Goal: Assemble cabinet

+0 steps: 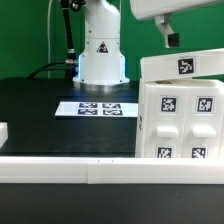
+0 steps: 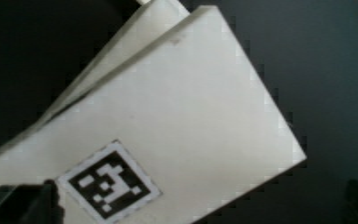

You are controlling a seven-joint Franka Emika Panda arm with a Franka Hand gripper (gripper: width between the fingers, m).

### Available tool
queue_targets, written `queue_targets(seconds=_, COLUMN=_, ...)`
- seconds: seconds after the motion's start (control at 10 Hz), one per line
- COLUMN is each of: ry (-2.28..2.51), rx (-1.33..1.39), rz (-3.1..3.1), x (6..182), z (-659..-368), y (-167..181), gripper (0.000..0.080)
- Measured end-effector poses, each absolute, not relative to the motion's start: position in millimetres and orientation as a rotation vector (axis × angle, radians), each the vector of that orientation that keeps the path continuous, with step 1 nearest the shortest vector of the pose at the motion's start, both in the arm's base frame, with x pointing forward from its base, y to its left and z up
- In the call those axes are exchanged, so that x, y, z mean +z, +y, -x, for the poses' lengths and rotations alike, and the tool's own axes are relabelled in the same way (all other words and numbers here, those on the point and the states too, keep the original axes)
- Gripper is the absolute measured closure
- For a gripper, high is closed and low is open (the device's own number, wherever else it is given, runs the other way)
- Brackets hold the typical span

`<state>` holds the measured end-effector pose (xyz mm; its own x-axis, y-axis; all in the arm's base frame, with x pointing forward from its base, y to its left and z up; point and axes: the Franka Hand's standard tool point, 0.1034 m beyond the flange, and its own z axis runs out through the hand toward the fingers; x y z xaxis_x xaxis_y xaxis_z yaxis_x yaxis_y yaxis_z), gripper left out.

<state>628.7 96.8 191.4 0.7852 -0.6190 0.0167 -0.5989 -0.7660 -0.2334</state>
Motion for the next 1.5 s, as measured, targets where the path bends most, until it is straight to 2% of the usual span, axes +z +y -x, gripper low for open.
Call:
queue_targets(seconds=0.2, ry=0.755, rx=-0.166, rz=2.834, x=191.2, z=-628.9, y=97.0, gripper=0.0002)
queue_targets(seconds=0.7, ry=-0.181, rx=-0.231, rz=2.989, x=188.2, z=-623.7, y=96.8, gripper=0.0002)
queue_targets(seconds=1.2, ry=-0.641, rx=-0.249, rz=2.963, x=187.8, z=-624.1, y=92.1, gripper=0.0002)
queue_targets(seconds=1.5, ry=-1.132, rx=-0.237, rz=2.865, x=184.8, z=-621.0, y=92.1, gripper=0.0002)
